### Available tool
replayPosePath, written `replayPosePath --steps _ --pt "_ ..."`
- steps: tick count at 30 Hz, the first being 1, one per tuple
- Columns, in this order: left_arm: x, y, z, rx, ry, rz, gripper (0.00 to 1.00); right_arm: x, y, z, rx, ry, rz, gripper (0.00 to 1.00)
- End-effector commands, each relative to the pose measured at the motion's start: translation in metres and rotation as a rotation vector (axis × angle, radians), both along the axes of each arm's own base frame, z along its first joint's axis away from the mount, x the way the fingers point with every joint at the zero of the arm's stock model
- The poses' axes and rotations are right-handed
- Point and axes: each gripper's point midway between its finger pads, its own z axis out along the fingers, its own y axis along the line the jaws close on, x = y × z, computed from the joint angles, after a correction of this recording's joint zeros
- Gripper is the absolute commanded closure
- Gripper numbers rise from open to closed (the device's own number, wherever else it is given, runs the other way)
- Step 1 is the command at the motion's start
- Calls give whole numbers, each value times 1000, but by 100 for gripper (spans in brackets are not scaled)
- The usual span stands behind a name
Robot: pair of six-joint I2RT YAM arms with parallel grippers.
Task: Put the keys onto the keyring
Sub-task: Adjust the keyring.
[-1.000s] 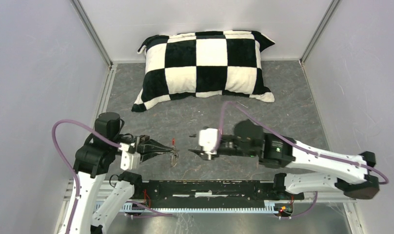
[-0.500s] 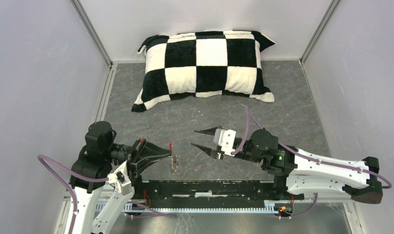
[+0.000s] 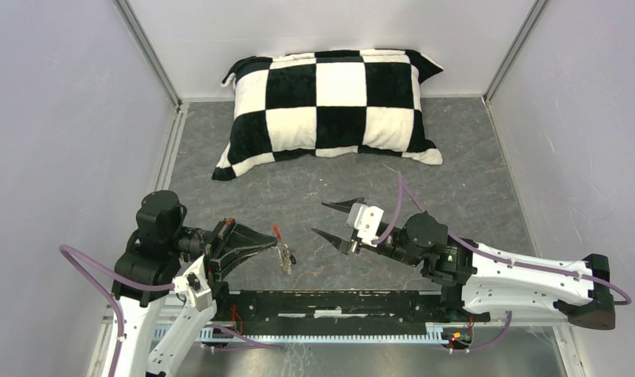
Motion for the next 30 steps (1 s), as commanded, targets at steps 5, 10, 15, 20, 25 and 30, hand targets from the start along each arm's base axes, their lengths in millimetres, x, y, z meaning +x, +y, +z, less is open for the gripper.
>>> replayPosePath --steps 5,10,15,20,25,30 --pt "-5 -1 14 -43 -132 -39 98 12 -11 10 71 8 -74 37" --pt "1 -2 12 -20 -30 -34 98 3 -5 26 106 -43 -8 39" --pt "8 -4 9 7 92 -28 98 -9 9 41 111 -78 81 43" --pt "16 -5 8 38 231 -18 98 -14 16 43 102 -80 115 45" --pt "31 -6 -7 86 398 38 98 12 9 25 49 -6 -20 38" --pt "47 -8 -26 123 565 90 98 74 -25 -37 -17 193 -244 19"
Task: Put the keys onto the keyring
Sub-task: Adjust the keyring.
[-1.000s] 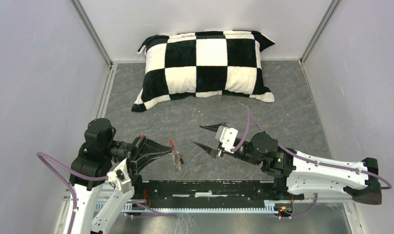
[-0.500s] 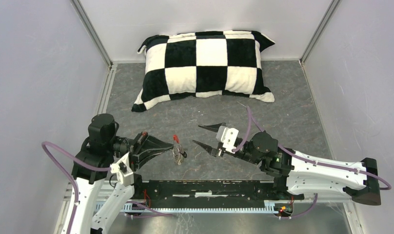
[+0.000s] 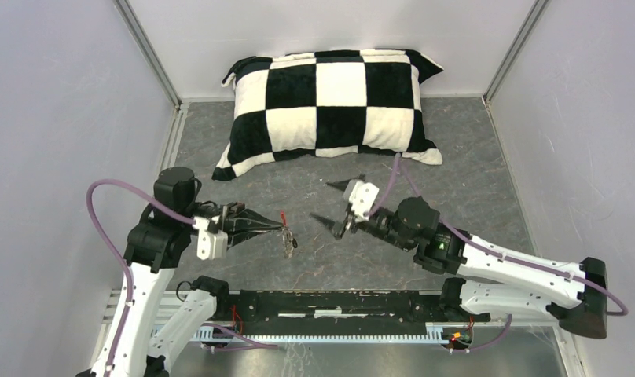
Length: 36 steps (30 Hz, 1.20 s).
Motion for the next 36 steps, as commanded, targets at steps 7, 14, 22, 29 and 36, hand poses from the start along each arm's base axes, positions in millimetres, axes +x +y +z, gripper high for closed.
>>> replayPosePath --steps 7,14,22,29,36 --pt "40 -5 -19 4 377 148 98 68 -66 -85 47 182 -300 2" --pt "49 -9 -4 -18 488 153 98 27 -27 -17 96 54 43 2" --pt "42 -11 -4 -10 503 125 98 -6 9 40 130 24 330 21" --pt "35 -10 1 -15 456 104 98 -10 28 49 126 70 419 20" --pt "22 -8 7 -2 377 54 98 -18 32 46 122 62 475 31"
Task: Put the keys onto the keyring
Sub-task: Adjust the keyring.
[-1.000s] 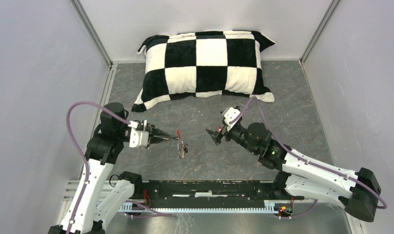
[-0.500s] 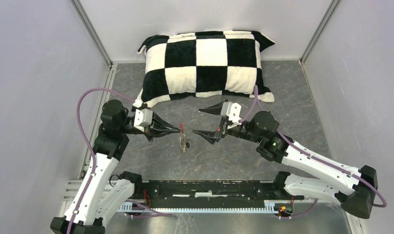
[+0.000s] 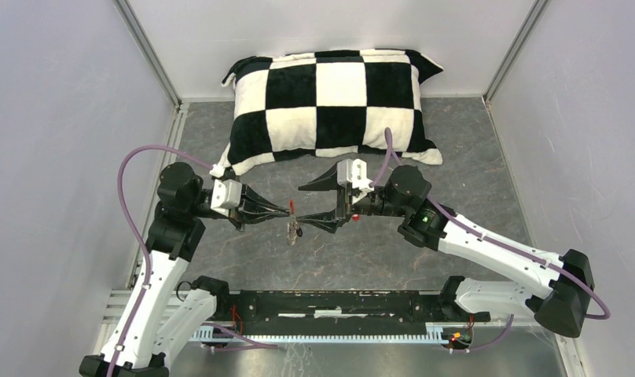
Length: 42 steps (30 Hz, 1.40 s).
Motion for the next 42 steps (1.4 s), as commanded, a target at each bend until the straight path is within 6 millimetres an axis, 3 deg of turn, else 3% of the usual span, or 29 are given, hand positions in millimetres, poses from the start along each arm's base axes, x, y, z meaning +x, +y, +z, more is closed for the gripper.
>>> replayPosePath --steps 1,10,18,23,33,35,38,42 --pt "-20 2 20 -13 -128 -79 98 -13 -1 27 67 -16 70 34" --pt "-28 3 19 -11 -167 -103 98 -25 9 23 71 51 172 52" --pt "-25 3 18 -10 -182 -92 98 -28 10 19 75 79 193 55" --pt "-24 3 18 -10 -189 -88 98 -27 13 16 69 94 198 65" --pt "-25 3 20 -11 -197 -88 98 -24 16 9 52 107 189 68" --pt "-25 3 20 -11 -199 -88 98 -23 17 8 51 106 186 76" --pt "-25 3 20 -12 -201 -88 98 -20 18 7 38 109 173 98" --pt "-22 3 18 -8 -198 -76 98 -13 19 4 4 127 139 100"
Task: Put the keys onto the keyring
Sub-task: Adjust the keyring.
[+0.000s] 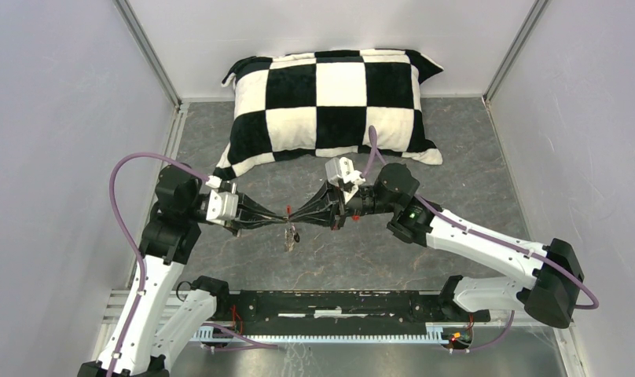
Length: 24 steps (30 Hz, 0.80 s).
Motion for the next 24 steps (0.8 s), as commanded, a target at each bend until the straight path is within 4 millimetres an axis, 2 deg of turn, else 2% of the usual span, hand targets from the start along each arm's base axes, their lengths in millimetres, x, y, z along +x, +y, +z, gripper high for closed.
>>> replayPosePath --steps 1,3,4,6,7,12,19,24 --pt "-2 0 14 -19 -109 -12 98 14 3 13 -8 -14 -64 100" --pt "5 0 8 -7 -99 24 98 17 2 8 -47 -14 -84 100" --pt "10 0 4 2 -98 46 94 19 2 8 -61 -16 -95 100" --pt "20 1 -2 22 -98 94 74 24 -1 2 -108 -20 -124 100" --pt "23 2 -5 32 -96 111 69 26 -2 -1 -127 -23 -138 100" --pt "29 5 -16 76 -101 144 62 31 -10 -12 -195 -50 -180 100" --pt "33 5 -26 96 -85 150 64 29 -10 -14 -212 -54 -162 100" --pt "36 5 -35 120 -43 150 56 27 -7 -19 -248 -38 -133 100"
